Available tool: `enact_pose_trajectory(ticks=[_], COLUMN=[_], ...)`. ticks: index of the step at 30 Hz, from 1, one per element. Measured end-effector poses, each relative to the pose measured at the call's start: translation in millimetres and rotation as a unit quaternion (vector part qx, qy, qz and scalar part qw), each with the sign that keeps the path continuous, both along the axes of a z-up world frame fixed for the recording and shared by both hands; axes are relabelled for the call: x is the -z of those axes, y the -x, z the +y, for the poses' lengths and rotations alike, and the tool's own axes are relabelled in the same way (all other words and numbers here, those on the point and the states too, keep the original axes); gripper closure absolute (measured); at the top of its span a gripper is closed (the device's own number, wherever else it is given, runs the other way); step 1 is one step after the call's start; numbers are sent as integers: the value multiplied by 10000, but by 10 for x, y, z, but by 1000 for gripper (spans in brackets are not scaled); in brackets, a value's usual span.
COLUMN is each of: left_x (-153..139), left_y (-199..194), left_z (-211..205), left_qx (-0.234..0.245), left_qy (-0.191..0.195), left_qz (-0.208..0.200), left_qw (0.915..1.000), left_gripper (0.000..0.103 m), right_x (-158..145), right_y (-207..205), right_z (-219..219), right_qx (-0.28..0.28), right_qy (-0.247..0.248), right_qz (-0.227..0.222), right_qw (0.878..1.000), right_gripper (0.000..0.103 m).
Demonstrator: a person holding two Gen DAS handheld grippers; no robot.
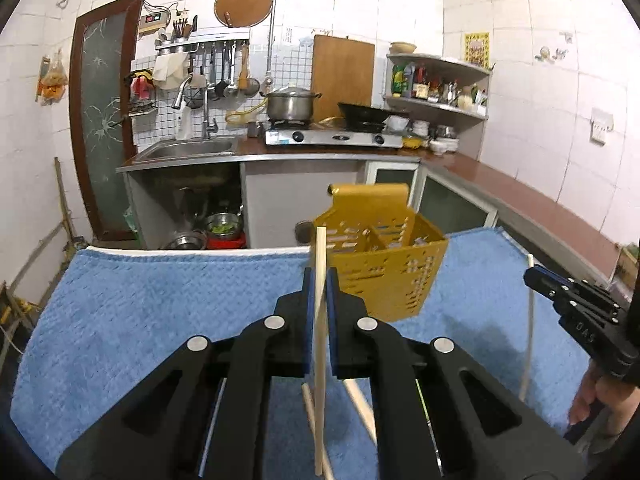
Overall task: Organize utensils
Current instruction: 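Carry the upright chopsticks over the yellow holder and lower them toward its opening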
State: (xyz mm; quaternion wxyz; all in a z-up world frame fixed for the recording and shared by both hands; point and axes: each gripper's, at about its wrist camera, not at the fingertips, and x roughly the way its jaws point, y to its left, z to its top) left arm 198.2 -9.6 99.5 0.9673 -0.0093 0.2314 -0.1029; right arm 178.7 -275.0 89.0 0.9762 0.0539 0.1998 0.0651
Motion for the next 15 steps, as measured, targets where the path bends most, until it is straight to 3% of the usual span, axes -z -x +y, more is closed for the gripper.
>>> enact_pose_trajectory(ticks=[8,15], left_x=[-282,-762], left_y=[-141,-383], left_z=[-66,-127], left_qx=[30,-89], left_qy=[257,426], left_qz=[-258,-639], left_qw=[9993,9970], left_gripper=[99,99], right_x=[-416,-906], right_y=[-174,-503], right_z=[29,102], right_qx=[6,45], right_qy=[52,-136], right_qz=[-640,-1463], right_qw=[9979,9891], right_gripper=[97,98])
